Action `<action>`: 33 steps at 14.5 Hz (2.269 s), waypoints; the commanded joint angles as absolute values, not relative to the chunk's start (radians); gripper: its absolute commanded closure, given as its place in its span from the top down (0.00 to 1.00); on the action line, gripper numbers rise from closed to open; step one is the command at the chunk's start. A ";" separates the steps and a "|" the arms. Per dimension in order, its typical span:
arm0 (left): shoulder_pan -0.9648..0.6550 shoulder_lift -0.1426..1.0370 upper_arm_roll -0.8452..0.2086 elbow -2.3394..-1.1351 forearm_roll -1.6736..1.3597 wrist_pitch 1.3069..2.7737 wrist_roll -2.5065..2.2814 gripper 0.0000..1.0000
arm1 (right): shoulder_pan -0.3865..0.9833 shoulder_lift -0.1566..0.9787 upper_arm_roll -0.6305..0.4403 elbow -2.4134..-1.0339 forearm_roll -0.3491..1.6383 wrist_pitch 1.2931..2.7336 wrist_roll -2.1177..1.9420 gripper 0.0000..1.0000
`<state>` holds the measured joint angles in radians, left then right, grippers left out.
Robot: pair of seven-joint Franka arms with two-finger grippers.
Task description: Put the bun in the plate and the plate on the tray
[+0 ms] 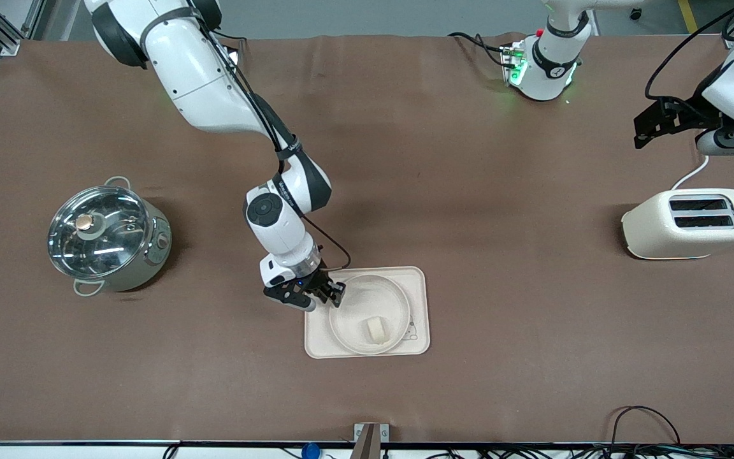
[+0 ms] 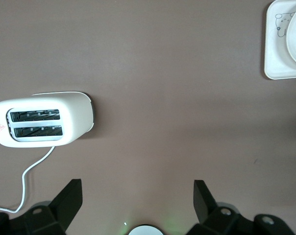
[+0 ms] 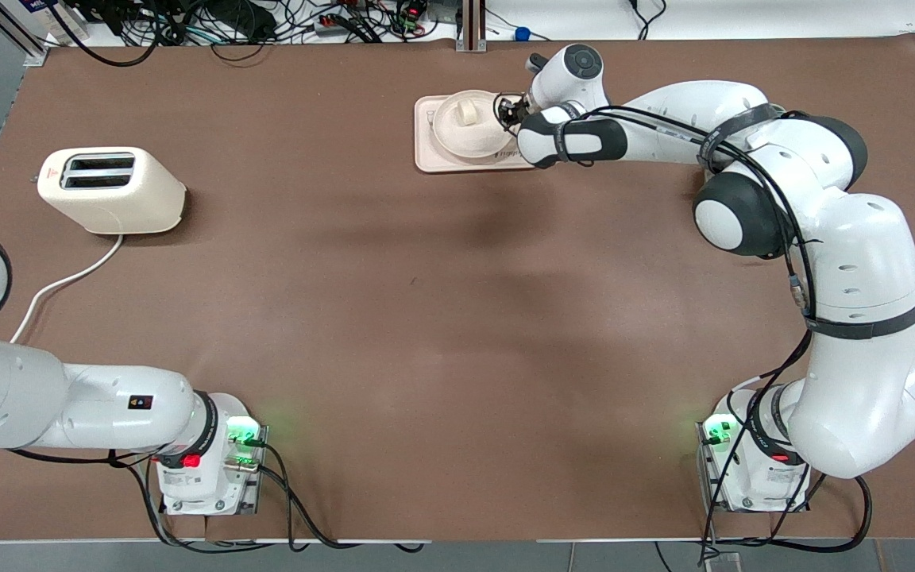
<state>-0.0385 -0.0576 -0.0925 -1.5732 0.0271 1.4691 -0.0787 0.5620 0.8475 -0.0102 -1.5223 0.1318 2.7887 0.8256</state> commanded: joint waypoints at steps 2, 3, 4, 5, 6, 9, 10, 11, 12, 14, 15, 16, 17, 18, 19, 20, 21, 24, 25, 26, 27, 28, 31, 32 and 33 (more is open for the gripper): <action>-0.035 -0.049 -0.084 -1.548 0.015 1.459 -0.069 1.00 | 0.551 0.827 -0.002 -1.522 0.141 2.781 0.830 0.80; -0.035 -0.049 -0.084 -1.548 0.015 1.459 -0.072 1.00 | 0.552 0.822 -0.002 -1.523 0.141 2.778 0.831 0.92; -0.035 -0.049 -0.084 -1.548 0.014 1.459 -0.072 1.00 | 0.554 0.807 -0.002 -1.526 0.141 2.760 0.833 1.00; -0.035 -0.049 -0.083 -1.548 0.012 1.459 -0.074 1.00 | 0.552 0.781 -0.002 -1.528 0.141 2.717 0.833 1.00; -0.035 -0.049 -0.083 -1.548 0.012 1.459 -0.074 1.00 | 0.549 0.755 -0.002 -1.525 0.141 2.648 0.834 1.00; -0.035 -0.049 -0.084 -1.548 0.012 1.459 -0.074 1.00 | 0.502 0.652 -0.003 -1.534 0.138 2.452 0.827 1.00; -0.037 -0.049 -0.084 -1.548 0.012 1.459 -0.072 1.00 | 0.479 0.608 -0.003 -1.535 0.137 2.375 0.825 1.00; -0.037 -0.049 -0.084 -1.548 0.012 1.459 -0.072 1.00 | 0.459 0.573 -0.003 -1.536 0.133 2.300 0.822 1.00; -0.037 -0.049 -0.084 -1.548 0.012 1.459 -0.071 1.00 | 0.434 0.539 -0.003 -1.536 0.130 2.220 0.822 1.00; -0.037 -0.051 -0.084 -1.548 0.012 1.459 -0.069 1.00 | 0.388 0.464 -0.003 -1.540 0.129 2.084 0.772 1.00; -0.037 -0.051 -0.086 -1.548 0.012 1.459 -0.071 1.00 | 0.367 0.422 -0.003 -1.557 0.129 2.033 0.735 1.00; -0.038 -0.052 -0.087 -1.548 0.012 1.459 -0.072 1.00 | 0.333 0.372 -0.003 -1.586 0.127 2.001 0.691 1.00; -0.038 -0.051 -0.087 -1.546 0.012 1.459 -0.072 1.00 | 0.306 0.321 -0.005 -1.609 0.126 1.981 0.631 1.00; -0.038 -0.051 -0.087 -1.546 0.012 1.459 -0.072 1.00 | 0.270 0.283 -0.006 -1.611 0.121 1.938 0.545 1.00; -0.038 -0.052 -0.087 -1.546 0.014 1.459 -0.063 1.00 | 0.223 0.247 -0.006 -1.602 0.101 1.877 0.456 1.00; -0.037 -0.051 -0.087 -1.546 0.015 1.459 -0.060 1.00 | 0.189 0.207 -0.006 -1.601 0.077 1.835 0.387 1.00; -0.037 -0.051 -0.087 -1.545 0.015 1.459 -0.060 1.00 | 0.158 0.168 -0.008 -1.601 0.051 1.803 0.336 1.00; -0.038 -0.051 -0.087 -1.545 0.015 1.459 -0.072 1.00 | 0.080 0.053 -0.023 -1.601 -0.008 1.665 0.191 1.00; -0.038 -0.052 -0.089 -1.545 0.012 1.459 -0.074 1.00 | 0.060 0.022 -0.040 -1.601 -0.008 1.625 0.148 1.00; -0.037 -0.052 -0.089 -1.545 0.012 1.459 -0.074 1.00 | 0.040 -0.018 -0.054 -1.605 -0.008 1.588 0.111 1.00; -0.037 -0.051 -0.089 -1.545 0.012 1.459 -0.074 1.00 | 0.017 -0.047 -0.060 -1.606 -0.008 1.560 0.076 1.00; -0.037 -0.051 -0.087 -1.545 0.012 1.459 -0.074 1.00 | -0.024 -0.072 -0.069 -1.603 -0.008 1.530 -0.002 1.00; -0.037 -0.052 -0.087 -1.545 0.014 1.459 -0.071 1.00 | -0.083 -0.100 -0.072 -1.608 -0.008 1.477 -0.141 1.00; -0.037 -0.051 -0.087 -1.546 0.014 1.459 -0.069 1.00 | -0.081 -0.103 -0.080 -1.605 -0.009 1.461 -0.143 1.00; -0.037 -0.051 -0.086 -1.546 0.014 1.459 -0.061 1.00 | -0.081 -0.109 -0.081 -1.605 -0.011 1.459 -0.152 1.00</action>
